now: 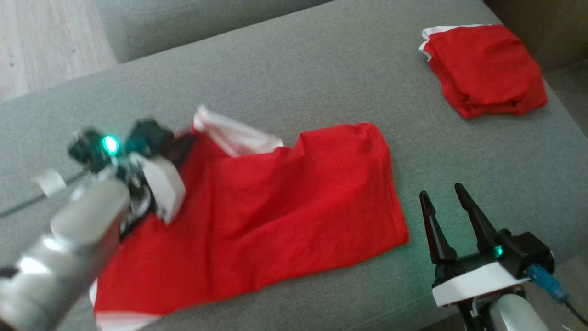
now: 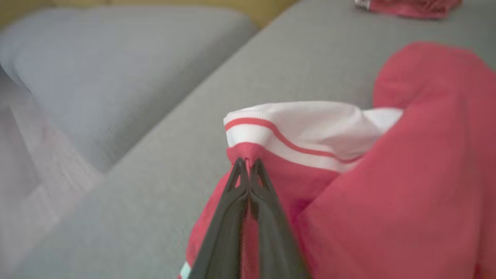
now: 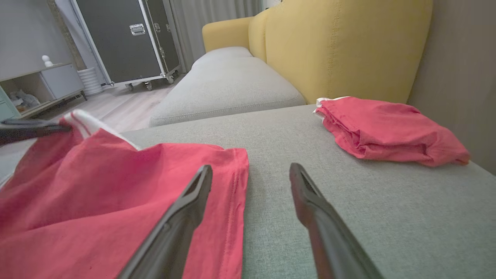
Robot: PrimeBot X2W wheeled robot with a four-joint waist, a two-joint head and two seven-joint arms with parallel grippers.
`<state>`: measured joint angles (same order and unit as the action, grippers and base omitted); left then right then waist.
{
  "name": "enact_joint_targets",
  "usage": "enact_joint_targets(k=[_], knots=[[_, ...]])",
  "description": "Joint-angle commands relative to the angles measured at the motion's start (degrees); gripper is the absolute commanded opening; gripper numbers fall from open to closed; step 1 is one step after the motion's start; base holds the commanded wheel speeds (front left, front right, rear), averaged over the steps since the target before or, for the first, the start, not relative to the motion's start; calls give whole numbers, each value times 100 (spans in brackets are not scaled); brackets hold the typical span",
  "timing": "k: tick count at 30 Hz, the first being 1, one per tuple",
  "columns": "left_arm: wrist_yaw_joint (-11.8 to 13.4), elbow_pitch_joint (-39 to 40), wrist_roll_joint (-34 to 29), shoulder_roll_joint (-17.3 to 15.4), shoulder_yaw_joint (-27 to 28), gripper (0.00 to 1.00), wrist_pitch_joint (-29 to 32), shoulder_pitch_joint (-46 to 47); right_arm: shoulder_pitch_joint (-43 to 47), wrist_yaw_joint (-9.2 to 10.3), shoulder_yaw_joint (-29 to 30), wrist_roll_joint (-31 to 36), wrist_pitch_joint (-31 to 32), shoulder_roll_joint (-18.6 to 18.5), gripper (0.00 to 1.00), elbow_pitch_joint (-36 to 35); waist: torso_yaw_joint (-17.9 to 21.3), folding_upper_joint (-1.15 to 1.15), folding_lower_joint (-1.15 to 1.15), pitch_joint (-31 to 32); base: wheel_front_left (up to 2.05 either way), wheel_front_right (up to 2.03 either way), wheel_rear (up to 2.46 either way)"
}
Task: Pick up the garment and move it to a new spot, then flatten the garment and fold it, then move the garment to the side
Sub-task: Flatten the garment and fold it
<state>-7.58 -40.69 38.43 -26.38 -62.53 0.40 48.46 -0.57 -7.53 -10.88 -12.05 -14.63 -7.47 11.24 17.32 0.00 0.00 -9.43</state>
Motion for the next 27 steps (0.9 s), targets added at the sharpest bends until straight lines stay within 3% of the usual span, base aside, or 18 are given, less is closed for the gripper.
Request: enact_joint_targets(k=[1, 7, 12, 16, 26, 27], knots=[[40, 31, -80, -110, 310, 0, -196, 535, -63, 4, -82, -22, -37, -9, 100, -141, 11, 0, 0, 68, 0, 0, 0], [311, -234, -371, 117, 546, 0, -1167, 1248, 140, 4, 56, 9, -37, 6, 100, -140, -158, 0, 0, 391, 0, 0, 0], [406, 65, -416, 147, 626, 0, -1444, 1116, 308, 4, 156, 36, -37, -2, 100, -189, -514, 0, 0, 614, 0, 0, 0], [602, 651, -270, -16, 641, 0, -1498, 285, 427, 4, 221, 49, -37, 15, 100, -226, -847, 0, 0, 704, 0, 0, 0], [1448, 2518, 165, -434, 379, 0, -1526, -2413, 588, 4, 358, 73, -37, 9, 100, -303, -1629, 0, 0, 624, 0, 0, 0], [1482, 2625, 172, -432, 337, 21, -1528, -2567, 581, 4, 348, 70, -37, 3, 100, -301, -1687, 0, 0, 615, 0, 0, 0]])
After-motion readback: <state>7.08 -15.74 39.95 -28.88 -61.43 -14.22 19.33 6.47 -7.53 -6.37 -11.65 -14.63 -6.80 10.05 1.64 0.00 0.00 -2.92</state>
